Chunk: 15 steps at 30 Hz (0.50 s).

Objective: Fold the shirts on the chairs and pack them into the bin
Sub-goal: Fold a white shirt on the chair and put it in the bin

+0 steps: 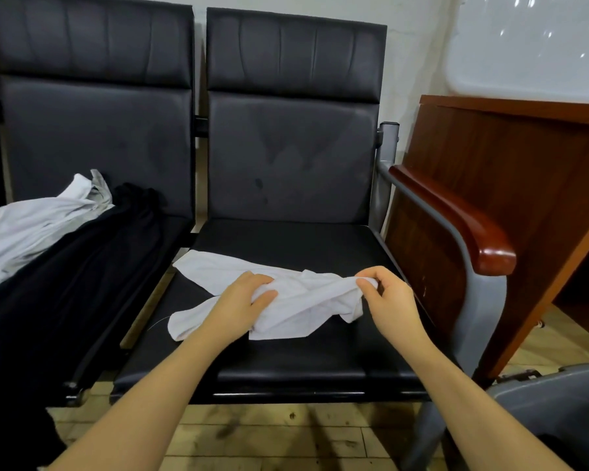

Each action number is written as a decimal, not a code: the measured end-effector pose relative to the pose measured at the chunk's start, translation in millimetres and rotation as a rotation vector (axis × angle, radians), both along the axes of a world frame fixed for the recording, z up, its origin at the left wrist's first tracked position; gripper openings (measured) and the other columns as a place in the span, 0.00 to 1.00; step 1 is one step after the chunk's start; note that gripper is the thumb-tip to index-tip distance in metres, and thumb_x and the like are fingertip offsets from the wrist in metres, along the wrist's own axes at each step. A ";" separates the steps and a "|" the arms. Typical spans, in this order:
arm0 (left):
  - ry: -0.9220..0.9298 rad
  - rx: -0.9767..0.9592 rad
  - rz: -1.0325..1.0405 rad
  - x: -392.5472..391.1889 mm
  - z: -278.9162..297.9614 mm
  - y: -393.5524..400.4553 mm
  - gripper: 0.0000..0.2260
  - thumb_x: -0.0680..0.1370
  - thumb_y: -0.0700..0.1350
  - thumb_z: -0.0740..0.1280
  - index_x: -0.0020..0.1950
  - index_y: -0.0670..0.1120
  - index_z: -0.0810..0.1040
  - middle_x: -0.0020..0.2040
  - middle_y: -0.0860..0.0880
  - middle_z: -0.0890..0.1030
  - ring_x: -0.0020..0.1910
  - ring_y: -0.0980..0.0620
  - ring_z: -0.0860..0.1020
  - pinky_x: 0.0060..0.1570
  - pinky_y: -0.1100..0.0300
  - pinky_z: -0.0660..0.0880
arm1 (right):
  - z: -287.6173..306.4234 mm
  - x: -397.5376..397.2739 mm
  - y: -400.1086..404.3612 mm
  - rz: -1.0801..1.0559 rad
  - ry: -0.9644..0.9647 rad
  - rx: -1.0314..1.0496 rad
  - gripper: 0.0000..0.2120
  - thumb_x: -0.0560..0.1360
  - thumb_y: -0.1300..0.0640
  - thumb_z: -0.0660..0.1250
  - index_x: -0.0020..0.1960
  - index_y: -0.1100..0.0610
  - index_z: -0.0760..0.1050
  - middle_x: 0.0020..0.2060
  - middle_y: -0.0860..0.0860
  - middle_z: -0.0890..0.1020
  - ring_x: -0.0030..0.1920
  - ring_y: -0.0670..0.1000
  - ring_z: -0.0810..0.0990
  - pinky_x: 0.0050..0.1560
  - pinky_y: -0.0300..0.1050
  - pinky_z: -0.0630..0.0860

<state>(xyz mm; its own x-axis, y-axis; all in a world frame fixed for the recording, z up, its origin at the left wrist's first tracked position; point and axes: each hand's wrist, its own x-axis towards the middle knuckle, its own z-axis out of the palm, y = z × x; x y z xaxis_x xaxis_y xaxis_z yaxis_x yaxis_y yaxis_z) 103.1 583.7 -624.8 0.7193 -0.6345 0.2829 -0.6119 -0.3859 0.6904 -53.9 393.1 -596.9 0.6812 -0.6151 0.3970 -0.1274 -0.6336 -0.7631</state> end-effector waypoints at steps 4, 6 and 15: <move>-0.160 -0.151 0.021 -5.4 18.3 -8.7 0.10 0.80 0.47 0.63 0.58 0.48 0.80 0.46 0.53 0.74 0.46 0.55 0.75 0.52 0.59 0.72 | 4.4 -3.3 -4.4 -0.072 -0.123 -0.008 0.05 0.78 0.63 0.62 0.46 0.55 0.74 0.44 0.49 0.75 0.44 0.41 0.74 0.42 0.24 0.68; -0.296 -0.239 0.026 -13.2 32.2 -15.3 0.12 0.79 0.51 0.62 0.57 0.50 0.81 0.46 0.54 0.74 0.46 0.53 0.74 0.49 0.59 0.72 | 9.1 -7.6 -9.3 -0.076 -0.171 0.065 0.05 0.79 0.62 0.61 0.47 0.55 0.74 0.42 0.48 0.76 0.42 0.40 0.75 0.40 0.24 0.68; -0.467 -0.237 -0.185 -61.9 44.3 -59.6 0.17 0.79 0.54 0.57 0.60 0.50 0.80 0.48 0.54 0.75 0.45 0.55 0.74 0.46 0.63 0.72 | 15.4 -25.4 -26.0 -0.055 -0.158 0.133 0.12 0.82 0.59 0.53 0.51 0.50 0.74 0.51 0.51 0.72 0.50 0.43 0.72 0.54 0.34 0.70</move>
<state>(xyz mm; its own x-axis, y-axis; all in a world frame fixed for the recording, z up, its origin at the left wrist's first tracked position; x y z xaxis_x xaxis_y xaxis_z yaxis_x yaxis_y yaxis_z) 41.2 524.1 -580.4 0.3656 -0.6185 0.6955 -0.9167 -0.1100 0.3841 -79.3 367.0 -581.5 0.5810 -0.7038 0.4089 -0.0308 -0.5210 -0.8530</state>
